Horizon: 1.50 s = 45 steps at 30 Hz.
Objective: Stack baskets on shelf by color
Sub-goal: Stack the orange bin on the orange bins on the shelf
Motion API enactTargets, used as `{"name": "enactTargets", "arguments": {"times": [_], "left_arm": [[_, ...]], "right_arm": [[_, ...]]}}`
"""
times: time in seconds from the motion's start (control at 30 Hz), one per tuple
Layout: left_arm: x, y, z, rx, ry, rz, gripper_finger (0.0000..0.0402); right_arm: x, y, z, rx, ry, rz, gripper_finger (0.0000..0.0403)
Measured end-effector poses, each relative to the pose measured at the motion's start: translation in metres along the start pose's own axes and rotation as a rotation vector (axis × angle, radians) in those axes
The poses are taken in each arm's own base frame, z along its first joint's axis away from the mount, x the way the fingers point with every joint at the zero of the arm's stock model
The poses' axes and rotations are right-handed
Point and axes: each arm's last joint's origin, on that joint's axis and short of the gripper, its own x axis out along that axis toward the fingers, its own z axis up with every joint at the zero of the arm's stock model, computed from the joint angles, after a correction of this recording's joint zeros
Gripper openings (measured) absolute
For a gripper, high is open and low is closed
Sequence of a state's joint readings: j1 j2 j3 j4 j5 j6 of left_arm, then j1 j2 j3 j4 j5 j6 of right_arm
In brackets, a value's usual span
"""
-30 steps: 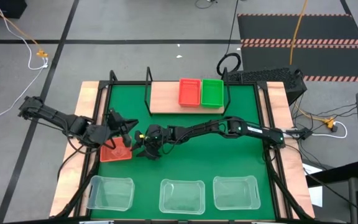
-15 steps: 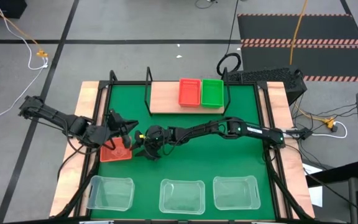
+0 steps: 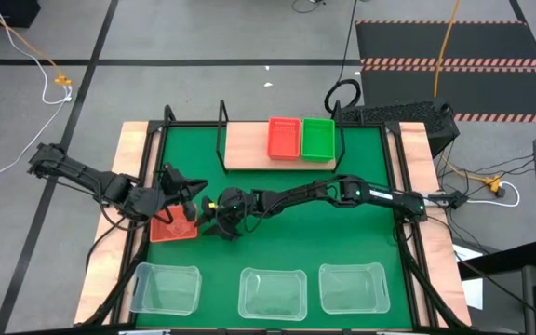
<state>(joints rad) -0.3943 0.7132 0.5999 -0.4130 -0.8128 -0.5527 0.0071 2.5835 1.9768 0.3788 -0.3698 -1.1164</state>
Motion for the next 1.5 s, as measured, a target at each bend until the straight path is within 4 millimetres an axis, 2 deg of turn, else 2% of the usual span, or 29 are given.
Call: {"name": "enactTargets", "arguments": {"times": [0.13, 0.3, 0.47, 0.53, 0.7, 0.83, 1.0, 1.2, 1.4, 1.5], "left_arm": [[0.0, -0.005, 0.006, -0.025, -0.045, -0.049, 0.0037], [-0.007, -0.019, 0.026, 0.065, -0.188, -0.255, 0.0037], [-0.01, -0.022, 0.027, 0.125, -0.215, -0.265, 0.0037], [-0.009, -0.021, 0.025, 0.115, -0.194, -0.261, 0.0037], [-0.007, -0.02, 0.02, 0.084, -0.154, -0.236, 0.0037], [-0.007, -0.018, 0.021, 0.08, -0.167, -0.196, 0.0037], [-0.007, -0.018, 0.021, 0.08, -0.174, -0.174, 0.0037], [-0.006, -0.016, 0.022, 0.092, -0.178, -0.159, 0.0037], [-0.003, -0.014, 0.023, 0.086, -0.181, -0.136, 0.0037], [-0.003, -0.013, 0.024, 0.086, -0.182, -0.134, 0.0037]], "right_arm": [[0.0, 0.001, 0.0, -0.037, 0.005, 0.016, 0.021], [-0.004, -0.008, 0.004, -0.002, 0.061, -0.015, 0.021], [-0.007, -0.041, 0.02, 0.145, 0.074, 0.008, 0.021], [-0.008, -0.048, 0.022, 0.167, 0.054, 0.036, 0.021], [-0.006, -0.037, 0.017, 0.191, 0.042, 0.113, 0.021], [-0.004, -0.04, 0.018, 0.148, 0.014, 0.069, 0.021], [0.0, -0.029, 0.006, 0.147, 0.031, 0.086, 0.021], [-0.003, -0.039, 0.006, 0.131, 0.013, 0.041, 0.021], [0.006, -0.018, -0.014, 0.123, 0.012, 0.063, 0.021], [0.009, -0.017, -0.019, 0.106, 0.015, 0.057, 0.021]]}}
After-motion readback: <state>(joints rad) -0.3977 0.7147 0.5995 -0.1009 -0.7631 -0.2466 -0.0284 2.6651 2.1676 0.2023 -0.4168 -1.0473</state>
